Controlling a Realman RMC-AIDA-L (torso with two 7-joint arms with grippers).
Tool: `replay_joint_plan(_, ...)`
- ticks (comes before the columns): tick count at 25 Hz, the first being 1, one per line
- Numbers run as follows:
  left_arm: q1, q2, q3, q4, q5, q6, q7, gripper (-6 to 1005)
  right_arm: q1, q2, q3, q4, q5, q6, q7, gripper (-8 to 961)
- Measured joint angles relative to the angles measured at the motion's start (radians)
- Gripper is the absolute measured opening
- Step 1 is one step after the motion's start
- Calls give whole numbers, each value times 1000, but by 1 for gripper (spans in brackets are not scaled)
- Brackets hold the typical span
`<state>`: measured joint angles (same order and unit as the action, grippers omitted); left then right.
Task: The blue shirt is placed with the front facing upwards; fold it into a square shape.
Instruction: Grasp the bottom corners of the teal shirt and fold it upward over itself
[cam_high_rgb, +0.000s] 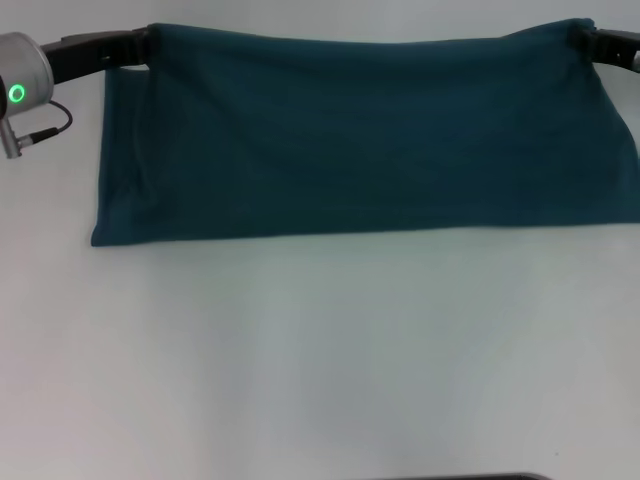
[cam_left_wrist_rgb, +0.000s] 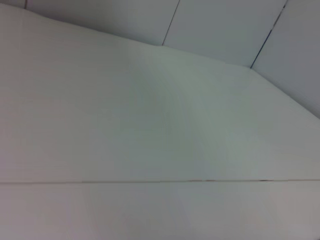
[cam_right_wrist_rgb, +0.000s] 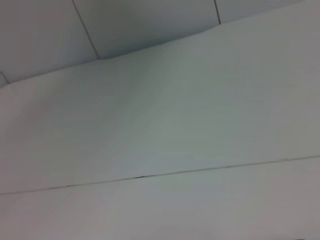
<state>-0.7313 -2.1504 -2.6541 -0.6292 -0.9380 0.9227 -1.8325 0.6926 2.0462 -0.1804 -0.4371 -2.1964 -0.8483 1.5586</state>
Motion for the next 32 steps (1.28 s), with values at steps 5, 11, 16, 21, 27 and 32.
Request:
replay_joint_plan(5,-3,0,3,0,-1,-5,0,21,5,0,-2,1,1,2,0,50)
replay_joint_plan(11,-4,0,3,0,-2,-8,-2,21,7,0,-11,1,1,13,0,56)
replay_joint_plan(16,-3,-1,4,0,-2,-17,-3,20,13,0,-41,7,1,35,4,85)
replay_joint_plan(21,-1,-6,61,2,-3,-19,-7,34,17,3,-116,14,1,63,12,113)
replay_joint_plan(27,2,-9,87,2,-3,-21,-23,55,16,3,-131,13,0,67,15,148)
replay_joint_plan(32,6,-9,78,-6,-2,-41,-62,225,15,-6,-132,2,-1,88,31,238)
